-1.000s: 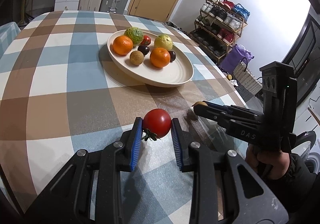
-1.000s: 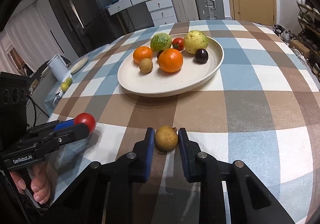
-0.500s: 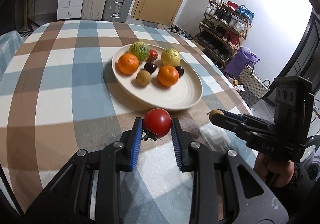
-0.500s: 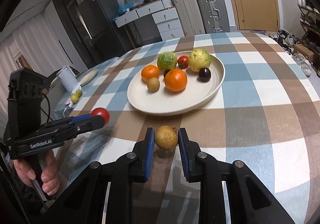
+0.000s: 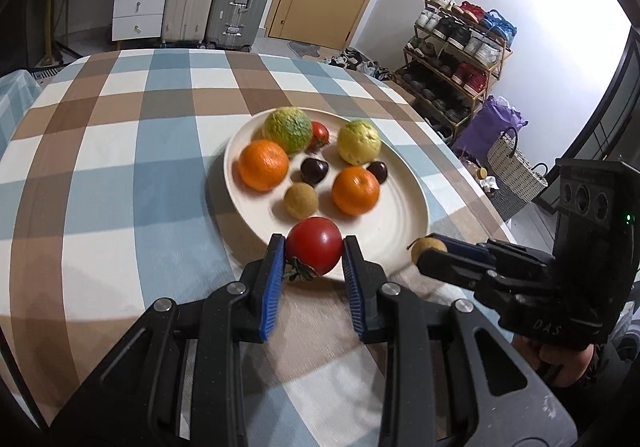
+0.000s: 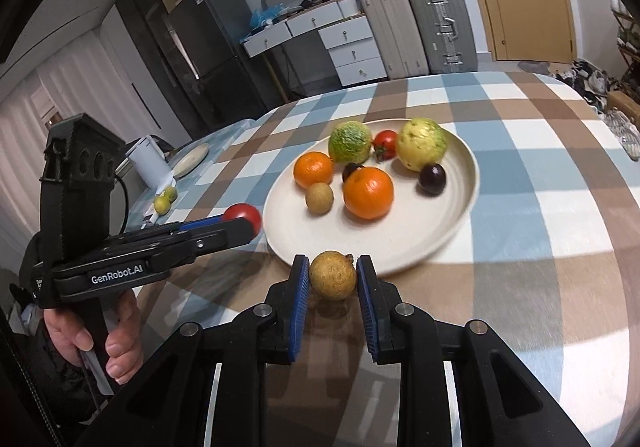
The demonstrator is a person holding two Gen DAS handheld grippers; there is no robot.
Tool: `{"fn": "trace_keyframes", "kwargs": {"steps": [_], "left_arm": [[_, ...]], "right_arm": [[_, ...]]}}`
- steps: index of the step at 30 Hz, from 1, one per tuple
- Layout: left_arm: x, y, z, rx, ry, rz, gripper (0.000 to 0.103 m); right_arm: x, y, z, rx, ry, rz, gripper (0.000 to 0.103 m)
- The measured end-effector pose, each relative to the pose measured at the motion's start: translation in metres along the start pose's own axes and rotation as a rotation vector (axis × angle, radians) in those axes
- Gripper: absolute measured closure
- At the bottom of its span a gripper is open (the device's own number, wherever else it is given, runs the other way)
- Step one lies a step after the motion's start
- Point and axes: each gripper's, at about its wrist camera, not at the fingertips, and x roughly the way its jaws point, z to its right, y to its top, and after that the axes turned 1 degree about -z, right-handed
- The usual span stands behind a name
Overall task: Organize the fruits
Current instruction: 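Carry the tomato and kiwi onto the cream plate and lower them, then open both grippers and lift them away from the plate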
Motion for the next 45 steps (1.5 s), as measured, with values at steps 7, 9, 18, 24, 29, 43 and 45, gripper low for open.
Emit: {"fn": "trace_keyframes", "kwargs": {"steps": [7, 9, 18, 24, 29, 43, 45], "left_arm": [[0.014, 0.017, -0.014, -0.001, 0.013, -0.004, 0.077], [0.019, 0.021, -0.019, -0.003, 0.012, -0.006, 0.077], [0.033, 0.029, -0.025, 0.017, 0.012, -0.026, 0.077], [0.037, 0.031, -0.024, 0.023, 0.008, -0.033, 0.077], [0.04, 0.034, -0.023, 0.021, 0.006, -0.034, 0.077], [-0.003, 0.026, -0.01, 0.008, 0.079, 0.06, 0.026], [-0.017, 0.023, -0.004, 0.005, 0.091, 0.1, 0.024]], "right_arm": [[0.026, 0.017, -0.005, -0.026, 0.031, -0.028, 0.078], [0.033, 0.021, -0.005, -0.025, 0.036, -0.037, 0.078], [0.055, 0.03, -0.008, -0.027, 0.054, -0.065, 0.078], [0.063, 0.032, -0.007, -0.021, 0.041, -0.079, 0.078], [0.066, 0.033, -0.011, -0.043, 0.026, -0.077, 0.078], [0.006, 0.026, -0.011, -0.04, -0.01, 0.107, 0.022], [-0.009, 0.024, -0.011, -0.035, -0.007, 0.148, 0.02]]}}
